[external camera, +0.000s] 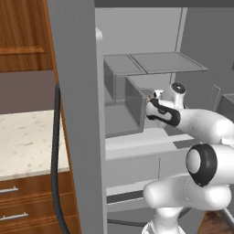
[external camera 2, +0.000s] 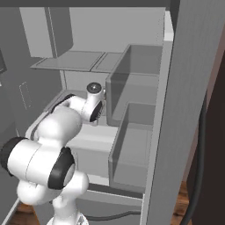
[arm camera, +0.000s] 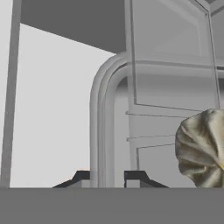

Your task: Place two dumplings into each of the tupperware containers and then place the containers in the fridge.

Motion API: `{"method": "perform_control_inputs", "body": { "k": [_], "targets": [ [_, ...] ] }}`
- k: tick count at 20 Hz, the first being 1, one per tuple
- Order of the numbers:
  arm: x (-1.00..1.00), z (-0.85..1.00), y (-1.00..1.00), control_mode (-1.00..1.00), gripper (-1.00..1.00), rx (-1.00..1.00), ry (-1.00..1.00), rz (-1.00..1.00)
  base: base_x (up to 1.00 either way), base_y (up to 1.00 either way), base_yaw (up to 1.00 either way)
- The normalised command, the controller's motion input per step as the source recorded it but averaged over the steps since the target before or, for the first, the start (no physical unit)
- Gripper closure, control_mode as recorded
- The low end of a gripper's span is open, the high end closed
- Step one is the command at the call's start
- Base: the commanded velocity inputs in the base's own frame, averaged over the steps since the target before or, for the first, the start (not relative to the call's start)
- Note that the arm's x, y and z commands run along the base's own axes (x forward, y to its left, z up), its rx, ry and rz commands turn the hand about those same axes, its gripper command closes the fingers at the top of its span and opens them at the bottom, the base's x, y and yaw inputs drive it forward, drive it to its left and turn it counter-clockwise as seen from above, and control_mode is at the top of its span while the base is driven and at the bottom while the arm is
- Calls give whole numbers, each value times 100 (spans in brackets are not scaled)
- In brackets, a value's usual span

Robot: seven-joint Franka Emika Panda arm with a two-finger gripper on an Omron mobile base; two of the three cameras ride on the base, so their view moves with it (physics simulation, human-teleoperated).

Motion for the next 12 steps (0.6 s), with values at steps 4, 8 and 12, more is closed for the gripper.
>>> {"method": "perform_control_inputs", "body": {
  "k": [4, 8, 12],
  "targets": [
    [49, -7, 0, -100, 100, 0, 0, 0, 0, 0, 0],
    [69, -12, 1, -100, 100, 0, -1, 0, 0, 0, 0],
    [46, -32, 0, -100, 100, 0, -3, 0, 0, 0, 0]
  ]
}}
